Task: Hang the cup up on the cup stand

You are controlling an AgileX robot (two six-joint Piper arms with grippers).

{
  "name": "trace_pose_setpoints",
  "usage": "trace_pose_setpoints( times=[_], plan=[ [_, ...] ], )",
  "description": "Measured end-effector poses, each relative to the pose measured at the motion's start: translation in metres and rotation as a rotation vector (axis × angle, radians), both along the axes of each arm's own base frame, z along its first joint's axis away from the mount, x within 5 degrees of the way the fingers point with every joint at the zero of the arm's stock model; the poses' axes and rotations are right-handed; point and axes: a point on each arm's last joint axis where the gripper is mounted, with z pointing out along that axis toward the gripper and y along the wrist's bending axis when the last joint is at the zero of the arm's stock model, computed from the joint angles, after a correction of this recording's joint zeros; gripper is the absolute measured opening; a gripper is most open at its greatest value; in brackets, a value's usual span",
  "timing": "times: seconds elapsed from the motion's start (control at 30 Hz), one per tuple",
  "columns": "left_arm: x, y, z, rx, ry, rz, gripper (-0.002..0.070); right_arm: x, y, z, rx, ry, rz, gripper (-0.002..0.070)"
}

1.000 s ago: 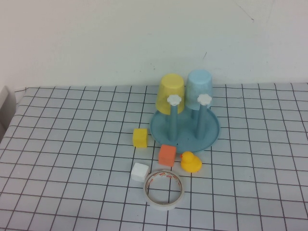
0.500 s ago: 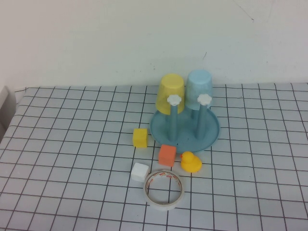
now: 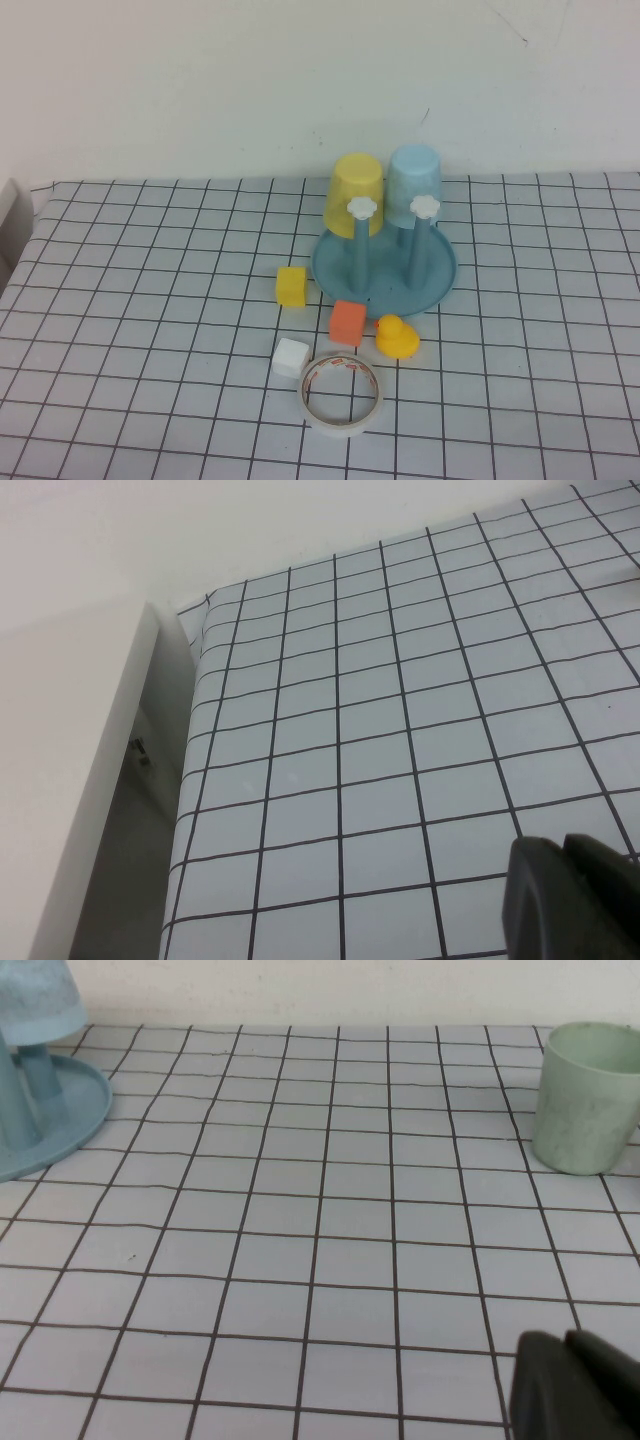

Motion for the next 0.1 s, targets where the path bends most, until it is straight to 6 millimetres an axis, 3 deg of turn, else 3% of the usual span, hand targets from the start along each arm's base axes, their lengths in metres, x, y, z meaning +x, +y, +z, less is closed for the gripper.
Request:
trace_pose_setpoints(
  times=[0.1],
  plan=[
    [0.0000,0.0000,0.0000,-0.002,0.000,0.000,-0.0002,0.0000,0.0000,0.0000,0.000,0.000,0.000,-0.0001]
  ],
)
